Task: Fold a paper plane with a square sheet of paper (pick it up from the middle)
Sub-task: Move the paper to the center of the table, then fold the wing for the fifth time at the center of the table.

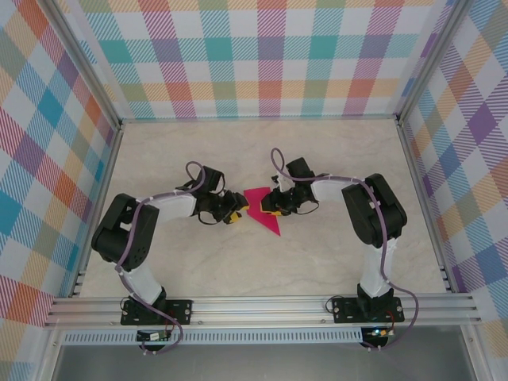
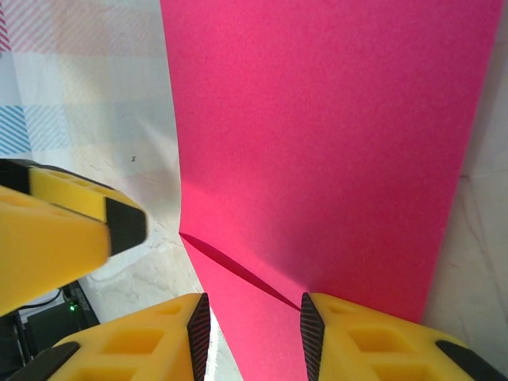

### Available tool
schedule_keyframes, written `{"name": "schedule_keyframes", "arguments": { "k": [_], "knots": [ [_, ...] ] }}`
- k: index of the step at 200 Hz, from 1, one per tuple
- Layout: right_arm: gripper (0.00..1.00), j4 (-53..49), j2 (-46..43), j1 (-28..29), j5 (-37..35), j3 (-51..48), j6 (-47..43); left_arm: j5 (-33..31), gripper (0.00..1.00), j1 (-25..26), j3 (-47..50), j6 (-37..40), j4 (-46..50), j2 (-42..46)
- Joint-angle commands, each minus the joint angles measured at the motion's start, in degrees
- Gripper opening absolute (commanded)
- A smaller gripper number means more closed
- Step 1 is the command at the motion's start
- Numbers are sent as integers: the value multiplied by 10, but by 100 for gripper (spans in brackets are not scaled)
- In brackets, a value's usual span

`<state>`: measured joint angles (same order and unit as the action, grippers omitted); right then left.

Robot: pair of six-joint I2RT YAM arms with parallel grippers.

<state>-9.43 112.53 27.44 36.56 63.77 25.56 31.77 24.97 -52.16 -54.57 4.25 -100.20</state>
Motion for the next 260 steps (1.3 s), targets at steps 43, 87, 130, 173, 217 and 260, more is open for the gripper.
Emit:
{"name": "schedule_keyframes", "arguments": {
  "k": [43, 87, 130, 173, 217, 260],
  "knots": [
    [39, 36, -6, -14, 38, -20, 17, 26, 41, 12, -37, -3, 1, -43],
    [39, 50, -4, -23, 52, -28, 27, 51, 36, 19, -47, -6, -24, -62],
    [40, 59, -14, -28, 55, -29, 34, 72, 25, 24, -49, -21, -60, -78],
    [48, 65, -102, -28, -7, -60, 2, 65, 6, 29, -51, -35, -71, -71],
    [74, 71, -225, 26, -230, -144, -75, 34, 1, 41, -70, -44, -25, -51],
    [89, 186, -271, 109, -362, -235, -166, 18, 1, 47, -90, -52, 9, -40]
  ]
}}
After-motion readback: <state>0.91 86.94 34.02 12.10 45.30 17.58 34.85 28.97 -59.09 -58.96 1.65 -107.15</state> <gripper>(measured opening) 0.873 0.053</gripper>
